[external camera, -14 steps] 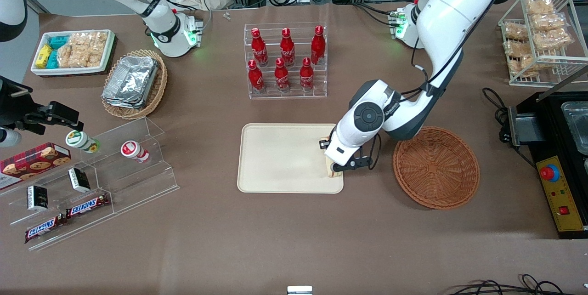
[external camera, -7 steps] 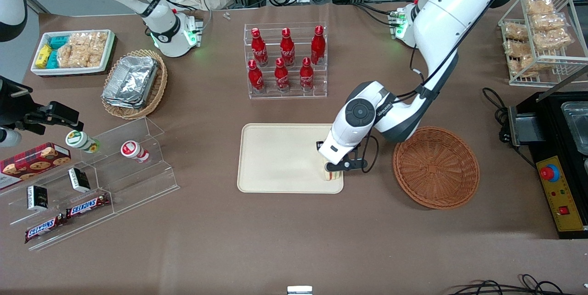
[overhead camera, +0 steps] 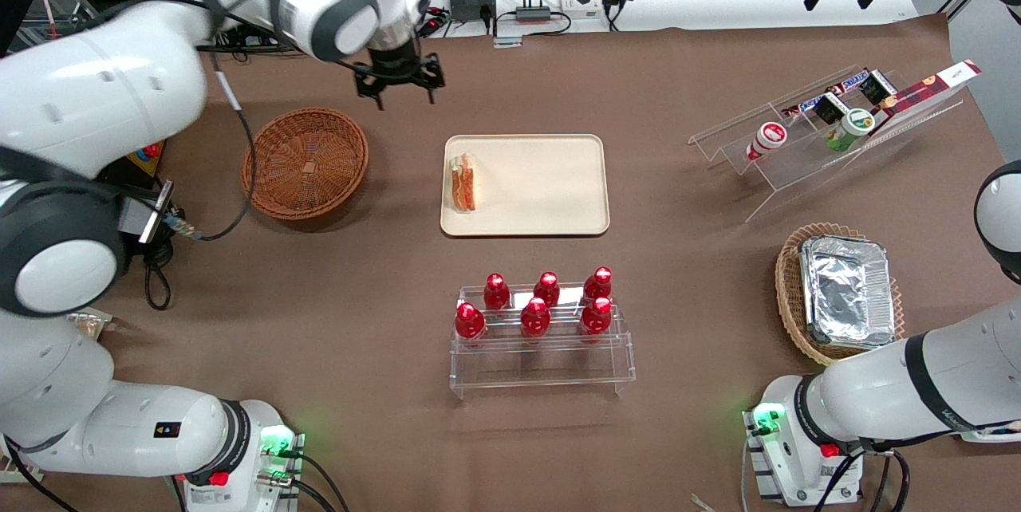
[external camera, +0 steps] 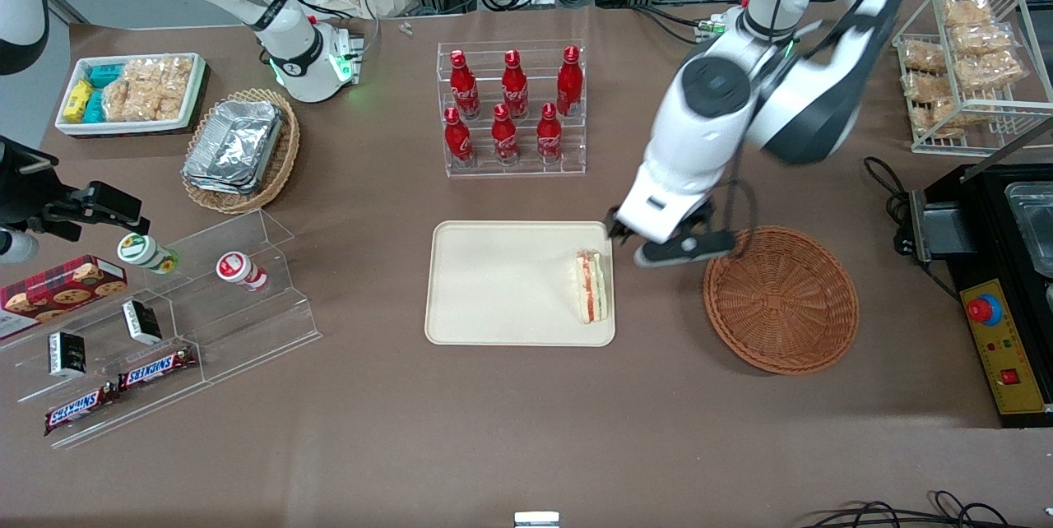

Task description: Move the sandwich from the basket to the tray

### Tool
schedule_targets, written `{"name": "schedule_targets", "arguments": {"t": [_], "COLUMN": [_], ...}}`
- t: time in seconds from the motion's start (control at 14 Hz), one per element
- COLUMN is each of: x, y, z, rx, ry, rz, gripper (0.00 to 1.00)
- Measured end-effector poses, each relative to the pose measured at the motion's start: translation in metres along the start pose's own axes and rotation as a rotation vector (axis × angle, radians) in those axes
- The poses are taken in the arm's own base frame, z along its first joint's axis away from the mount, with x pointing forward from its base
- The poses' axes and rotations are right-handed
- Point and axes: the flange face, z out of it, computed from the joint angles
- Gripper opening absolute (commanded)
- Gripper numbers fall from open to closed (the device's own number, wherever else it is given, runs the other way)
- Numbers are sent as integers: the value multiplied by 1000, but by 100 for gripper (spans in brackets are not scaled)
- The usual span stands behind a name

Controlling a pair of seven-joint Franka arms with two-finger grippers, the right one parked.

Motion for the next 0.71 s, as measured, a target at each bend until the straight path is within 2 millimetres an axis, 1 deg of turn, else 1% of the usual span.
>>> {"name": "schedule_targets", "arguments": {"t": [0.14,0.29,0.36,0.5,0.57,0.64,0.71], "x": [4,13,15,15,16,16,17], "y": [-53,-109,-132,-171,-188,-200,-205], "z": [-40,-70,-82,-100,-108,-113,-116], "rx": [27,44,49,62,59,57,56], "ry": [-51,-76,-85,-102,-106,-105,-102], "rz": [30,43,53,74,74,71,69], "gripper": [100,100,100,100,100,100,100]}}
